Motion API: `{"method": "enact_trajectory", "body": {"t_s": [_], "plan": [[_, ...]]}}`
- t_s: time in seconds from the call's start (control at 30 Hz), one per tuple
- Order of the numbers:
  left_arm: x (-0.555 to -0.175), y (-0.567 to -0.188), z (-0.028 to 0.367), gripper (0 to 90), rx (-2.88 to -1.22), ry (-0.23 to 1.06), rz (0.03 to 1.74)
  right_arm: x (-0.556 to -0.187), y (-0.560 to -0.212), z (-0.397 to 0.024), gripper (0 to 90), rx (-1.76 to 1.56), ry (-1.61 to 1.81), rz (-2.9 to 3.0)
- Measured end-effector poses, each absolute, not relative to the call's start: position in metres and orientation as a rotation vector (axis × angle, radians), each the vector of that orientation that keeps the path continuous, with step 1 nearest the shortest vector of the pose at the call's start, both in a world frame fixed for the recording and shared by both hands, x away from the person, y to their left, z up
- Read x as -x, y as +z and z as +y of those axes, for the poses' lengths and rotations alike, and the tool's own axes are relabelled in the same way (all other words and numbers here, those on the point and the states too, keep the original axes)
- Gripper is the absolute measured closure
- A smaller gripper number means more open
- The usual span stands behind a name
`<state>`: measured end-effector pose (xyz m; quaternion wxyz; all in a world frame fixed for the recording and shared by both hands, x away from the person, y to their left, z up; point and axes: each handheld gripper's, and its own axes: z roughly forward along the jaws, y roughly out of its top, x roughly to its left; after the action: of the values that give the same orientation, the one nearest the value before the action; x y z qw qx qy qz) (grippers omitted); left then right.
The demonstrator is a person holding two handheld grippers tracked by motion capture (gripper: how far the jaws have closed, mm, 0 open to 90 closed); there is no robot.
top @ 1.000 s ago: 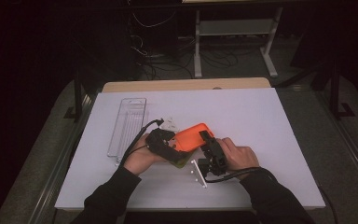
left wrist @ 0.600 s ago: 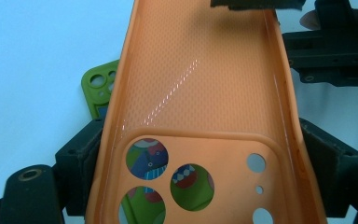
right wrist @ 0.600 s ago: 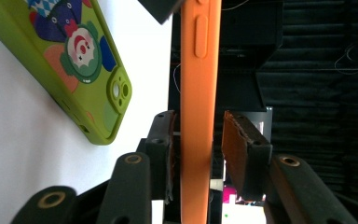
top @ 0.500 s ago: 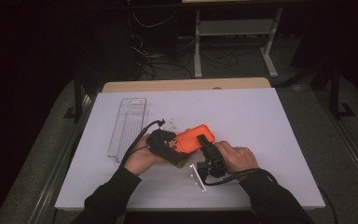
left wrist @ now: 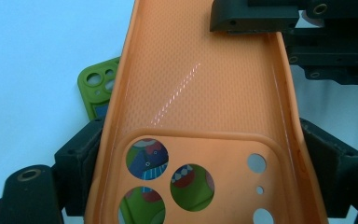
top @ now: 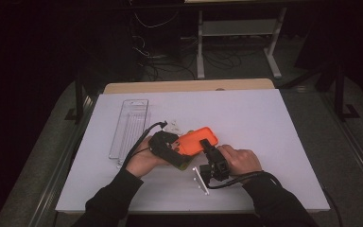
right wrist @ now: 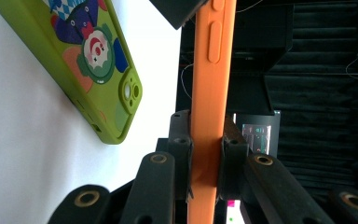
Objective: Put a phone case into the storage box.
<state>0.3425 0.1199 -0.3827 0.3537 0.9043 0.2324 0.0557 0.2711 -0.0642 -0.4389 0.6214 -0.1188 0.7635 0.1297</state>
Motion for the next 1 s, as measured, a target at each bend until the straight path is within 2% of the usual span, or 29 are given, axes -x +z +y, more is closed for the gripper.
{"method": "enact_trajectory", "body": {"t_s": [0.23,0.33,0.43,0.77,1.0], "plan": [[-0.342,-0.385,0.121,12.6,-2.314,0.116,0.605,-0.270,-0.438,-0.065,77.9,0.288,0.302,1.737],[-0.341,-0.386,0.119,4.4,-2.303,0.095,0.608,-0.270,-0.439,-0.065,77.9,0.281,0.306,1.745],[-0.342,-0.385,0.120,0.1,-2.311,0.102,0.586,-0.270,-0.439,-0.066,77.9,0.273,0.306,1.742],[-0.343,-0.376,0.132,0.0,-2.242,0.092,0.595,-0.275,-0.434,-0.077,77.8,0.239,0.300,1.752],[-0.348,-0.369,0.144,0.0,-2.243,0.138,0.584,-0.280,-0.431,-0.088,77.8,0.175,0.302,1.793]]}}
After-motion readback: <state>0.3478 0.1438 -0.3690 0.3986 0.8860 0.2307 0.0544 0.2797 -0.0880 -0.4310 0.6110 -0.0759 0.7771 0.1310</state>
